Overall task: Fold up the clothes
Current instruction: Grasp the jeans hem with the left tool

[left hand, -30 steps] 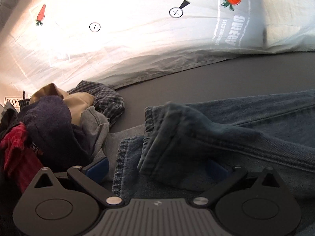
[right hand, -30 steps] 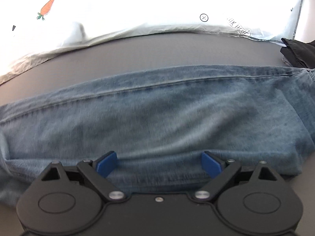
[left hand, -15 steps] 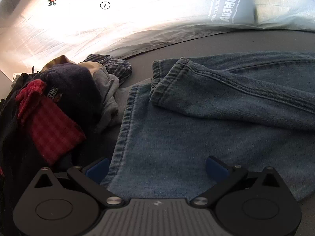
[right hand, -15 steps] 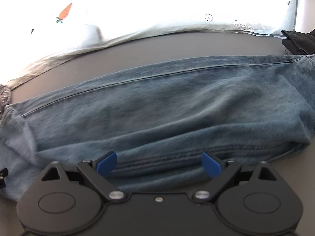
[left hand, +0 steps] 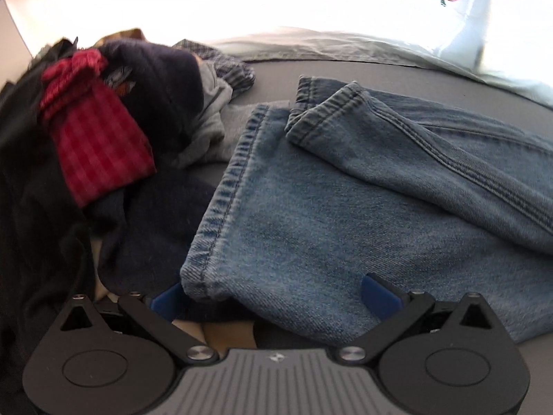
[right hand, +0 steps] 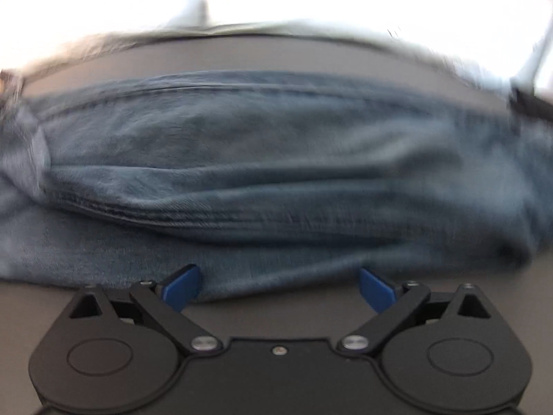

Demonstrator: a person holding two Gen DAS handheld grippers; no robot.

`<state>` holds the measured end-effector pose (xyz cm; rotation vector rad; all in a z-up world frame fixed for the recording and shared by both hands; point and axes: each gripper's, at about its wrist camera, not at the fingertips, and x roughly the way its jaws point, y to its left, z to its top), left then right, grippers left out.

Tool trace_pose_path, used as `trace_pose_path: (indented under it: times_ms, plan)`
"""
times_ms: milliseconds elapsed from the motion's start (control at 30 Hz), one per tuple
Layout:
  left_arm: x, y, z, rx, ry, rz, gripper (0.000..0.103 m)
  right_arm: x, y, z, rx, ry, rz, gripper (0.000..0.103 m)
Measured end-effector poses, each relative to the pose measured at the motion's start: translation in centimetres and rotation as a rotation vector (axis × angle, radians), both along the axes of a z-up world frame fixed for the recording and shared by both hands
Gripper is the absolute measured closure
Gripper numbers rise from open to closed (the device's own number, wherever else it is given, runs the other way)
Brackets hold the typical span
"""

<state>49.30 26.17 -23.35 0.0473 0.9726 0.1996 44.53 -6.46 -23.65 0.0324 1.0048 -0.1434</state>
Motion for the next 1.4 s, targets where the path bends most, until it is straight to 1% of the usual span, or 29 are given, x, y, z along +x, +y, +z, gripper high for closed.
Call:
trace_pose_path:
  times_ms: [67,133,233,300,400,433,533,600,633,667,733,800,900,1067,1167,1200,1233,1267,1333,1367,1400]
  plan:
    - [0.3,0.2,0.1,-0.019,0.018,0.004,0.000,-0.7,-1.3,-0.4,0.083,0.003,-0.046,0.001]
    - [0.6,0.4,0.2,-0.035,0.036,0.010,0.000,-0.8,-1.1,-0.5,0.050,0.003,-0.006,0.000]
    - [0.8,0.5,0.3,-0.046,0.056,0.009,0.000,-0.5,-1.2,-0.5,0.061,0.012,-0.024,0.000]
    - [1.0,0.6,0.5,-0.054,0.073,0.001,0.000,-0.3,-1.2,-0.3,0.068,0.036,-0.046,0.000]
    - [0.9,1.1,1.3,-0.086,0.075,0.010,0.000,-0.3,-1.3,0.1,0.025,0.027,-0.071,0.000]
    - [0.8,1.3,1.7,-0.104,0.068,0.019,0.000,-0.2,-1.3,0.0,0.013,0.028,-0.067,0.000]
    - [0.4,2.0,3.4,-0.198,0.013,0.077,0.000,-0.2,-1.5,-0.3,-0.020,0.029,-0.055,0.000]
    - [0.7,2.2,4.4,-0.258,-0.029,0.111,0.000,-0.1,-2.3,-0.6,0.041,0.027,-0.096,0.000]
    - [1.0,2.2,4.9,-0.283,-0.051,0.119,0.000,0.0,-2.5,-0.6,0.053,0.022,-0.108,0.000]
    - [1.5,2.0,5.3,-0.300,-0.076,0.106,0.000,0.1,-2.7,-0.6,0.065,0.017,-0.119,0.000]
    - [2.8,1.2,5.9,-0.313,-0.124,0.051,0.000,0.1,-2.3,-0.7,0.051,0.003,-0.108,0.000]
    - [4.5,0.2,6.0,-0.296,-0.135,-0.007,0.000,0.1,-2.4,-0.8,0.059,0.000,-0.112,0.000]
    - [7.4,-1.1,5.7,-0.273,-0.132,-0.048,0.002,0.3,-2.5,-0.7,0.064,0.009,-0.112,0.000]
    - [11.5,-2.3,5.1,-0.335,-0.133,-0.032,0.007,0.2,-2.5,-0.8,0.064,0.002,-0.119,0.000]
    - [13.3,-2.8,4.5,-0.317,-0.121,0.004,0.010,0.1,-2.4,-0.9,0.062,-0.005,-0.122,0.000]
    - [13.9,-2.8,4.0,-0.309,-0.108,0.024,0.015,0.1,-2.3,-0.8,0.061,-0.007,-0.122,0.000]
    - [14.4,-2.6,3.5,-0.305,-0.097,0.046,0.023,0.1,-2.3,-0.8,0.061,-0.007,-0.121,0.000]
    - [14.7,-2.3,3.0,-0.308,-0.090,0.067,0.029,0.1,-2.4,-0.8,0.061,-0.007,-0.120,0.000]
    - [15.0,-1.5,2.1,-0.328,-0.076,0.105,0.053,0.1,-2.4,-0.8,0.061,-0.007,-0.117,0.000]
    - [15.0,-1.0,1.8,-0.340,-0.074,0.121,0.059,0.1,-2.5,-0.8,0.061,-0.008,-0.116,0.000]
    - [14.7,-0.5,1.7,-0.349,-0.080,0.132,0.070,0.1,-2.5,-0.9,0.061,-0.009,-0.115,0.000]
